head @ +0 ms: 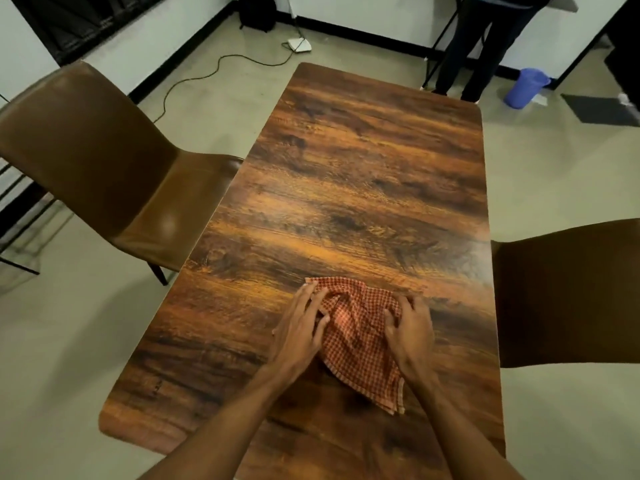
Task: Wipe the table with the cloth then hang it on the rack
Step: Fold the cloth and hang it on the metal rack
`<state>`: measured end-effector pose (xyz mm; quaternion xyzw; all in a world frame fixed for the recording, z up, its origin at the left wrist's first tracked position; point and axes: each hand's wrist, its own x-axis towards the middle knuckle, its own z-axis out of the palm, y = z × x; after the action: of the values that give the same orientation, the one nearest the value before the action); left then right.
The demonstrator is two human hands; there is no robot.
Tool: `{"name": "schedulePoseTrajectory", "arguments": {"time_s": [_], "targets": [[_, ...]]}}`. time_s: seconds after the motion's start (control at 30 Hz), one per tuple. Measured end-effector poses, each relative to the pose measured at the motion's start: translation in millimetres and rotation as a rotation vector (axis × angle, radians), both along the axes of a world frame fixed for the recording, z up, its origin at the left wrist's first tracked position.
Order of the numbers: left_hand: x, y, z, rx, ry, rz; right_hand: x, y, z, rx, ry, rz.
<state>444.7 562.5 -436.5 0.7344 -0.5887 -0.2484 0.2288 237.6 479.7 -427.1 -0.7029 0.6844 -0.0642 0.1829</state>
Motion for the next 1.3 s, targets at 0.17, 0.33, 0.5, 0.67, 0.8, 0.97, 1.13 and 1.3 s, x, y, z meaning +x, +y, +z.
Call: {"name": "schedulePoseTrajectory", "arguments": {"time_s": [0.17, 0.33, 0.5, 0.67, 0.8, 0.97, 1.13, 1.3], "targets": [[-12.4, -25.1, -11.9, 0.231, -0.283, -0.145, 1.0, 12.7, -17.5, 0.082, -0.01, 0.173], [-1.9, -31.0, -11.2, 0.094, -0.141, 0.002, -1.3, -8.1, -16.1, 0.09, -0.234, 0.2], [33.6, -10.2, 26.4, -0.12, -0.04, 0.161, 34.3, -9.8, 23.7, -0.006, -0.445, 0.24], [103.7, 31.9, 80.6, -0.271, -0.094, 0.339, 121.1, 0.5, 71.4, -0.107, -0.588, 0.329], [188.8, 77.0, 119.4, -0.375, -0.144, 0.46, 220.1, 19.1, 103.7, -0.145, -0.649, 0.421], [309.1, 140.9, 149.2, -0.411, -0.181, 0.564, 355.4, 63.6, 130.4, -0.201, -0.641, 0.535], [421.5, 203.8, 178.6, -0.434, -0.211, 0.605, 485.5, 111.6, 154.6, -0.201, -0.63, 0.601], [514.4, 241.7, 191.6, -0.442, -0.227, 0.66, 588.7, 141.3, 169.9, -0.131, -0.662, 0.674]]}}
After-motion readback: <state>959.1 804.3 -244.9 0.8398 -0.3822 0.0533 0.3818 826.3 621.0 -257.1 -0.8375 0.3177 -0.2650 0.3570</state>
